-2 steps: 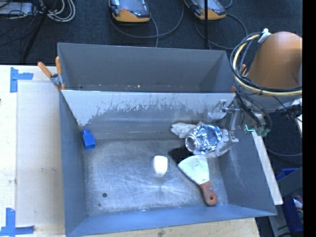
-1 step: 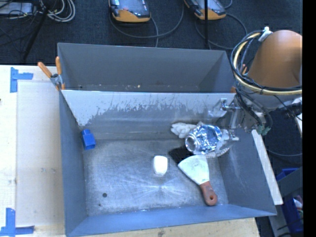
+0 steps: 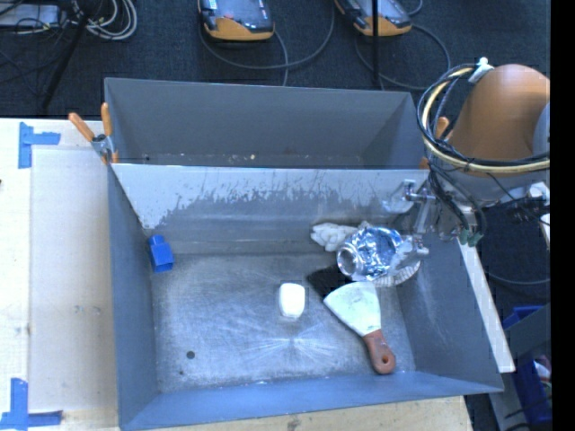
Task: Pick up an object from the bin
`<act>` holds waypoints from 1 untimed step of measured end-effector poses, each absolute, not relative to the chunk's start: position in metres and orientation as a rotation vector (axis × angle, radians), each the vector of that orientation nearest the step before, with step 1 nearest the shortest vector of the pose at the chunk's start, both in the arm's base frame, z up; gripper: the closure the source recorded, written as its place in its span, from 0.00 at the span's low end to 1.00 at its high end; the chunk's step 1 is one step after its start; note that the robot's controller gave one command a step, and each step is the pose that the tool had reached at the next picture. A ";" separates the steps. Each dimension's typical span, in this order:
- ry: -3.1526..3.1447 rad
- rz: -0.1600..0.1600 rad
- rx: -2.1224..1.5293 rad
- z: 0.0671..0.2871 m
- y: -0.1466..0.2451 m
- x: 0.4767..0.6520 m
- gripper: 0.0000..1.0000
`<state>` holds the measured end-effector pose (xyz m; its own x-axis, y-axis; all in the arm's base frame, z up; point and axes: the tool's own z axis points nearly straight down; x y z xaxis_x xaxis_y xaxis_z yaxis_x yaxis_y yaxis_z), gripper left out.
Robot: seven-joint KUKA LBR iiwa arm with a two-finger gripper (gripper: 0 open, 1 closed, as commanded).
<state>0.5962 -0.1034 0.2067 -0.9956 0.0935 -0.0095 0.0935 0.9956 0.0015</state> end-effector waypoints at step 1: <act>3.140 0.000 0.106 0.170 -0.127 0.607 0.00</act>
Offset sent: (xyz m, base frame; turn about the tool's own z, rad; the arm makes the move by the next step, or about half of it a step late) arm 0.0144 -0.0298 -0.0690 0.1592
